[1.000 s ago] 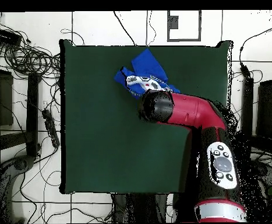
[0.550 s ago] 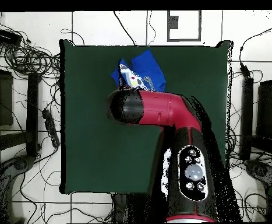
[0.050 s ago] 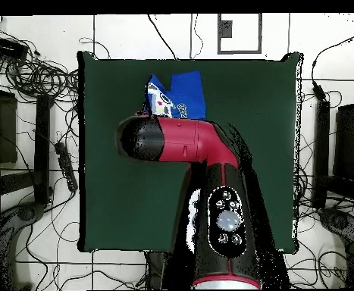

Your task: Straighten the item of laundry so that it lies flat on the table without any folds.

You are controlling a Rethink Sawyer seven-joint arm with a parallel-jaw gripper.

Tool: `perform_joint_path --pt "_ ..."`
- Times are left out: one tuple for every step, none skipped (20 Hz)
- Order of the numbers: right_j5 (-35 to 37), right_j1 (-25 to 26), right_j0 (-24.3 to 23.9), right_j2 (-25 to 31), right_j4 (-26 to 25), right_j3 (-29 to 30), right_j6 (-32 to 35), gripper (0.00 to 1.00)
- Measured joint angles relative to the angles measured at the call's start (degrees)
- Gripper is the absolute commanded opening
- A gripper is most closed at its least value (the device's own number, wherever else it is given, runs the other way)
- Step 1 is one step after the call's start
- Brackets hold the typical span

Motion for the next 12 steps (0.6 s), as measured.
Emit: perform_joint_path --pt "0.00 0.00 0.01 -0.06 0.05 0.00 0.00 0.00" --pt "-0.01 -0.01 0.01 -0.17 0.20 -0.01 0.00 0.00" --pt "0.00 -0.04 0.03 -0.27 0.30 0.00 0.00 0.00" --pt "-0.01 -0.05 0.07 -0.38 0.39 0.00 0.00 0.00" --pt "-0.01 -0.06 0.11 -0.49 0.48 -0.01 0.00 0.00" --pt "0.00 -0.11 0.34 -0.91 0.74 0.00 0.01 0.00" --pt "0.00 -0.17 0.60 -1.33 1.02 0.01 0.01 0.00" --pt "-0.01 -0.22 0.88 -1.71 1.39 0.04 0.02 0.00" --pt "-0.01 -0.24 1.08 -1.96 1.62 0.06 0.04 0.00" --pt "-0.01 -0.26 1.31 -2.22 1.84 0.07 0.08 0.00" --pt "-0.01 -0.27 1.85 -2.80 2.24 0.08 0.15 0.00" --pt "-0.01 -0.27 2.25 -3.22 2.46 0.10 0.17 0.00"
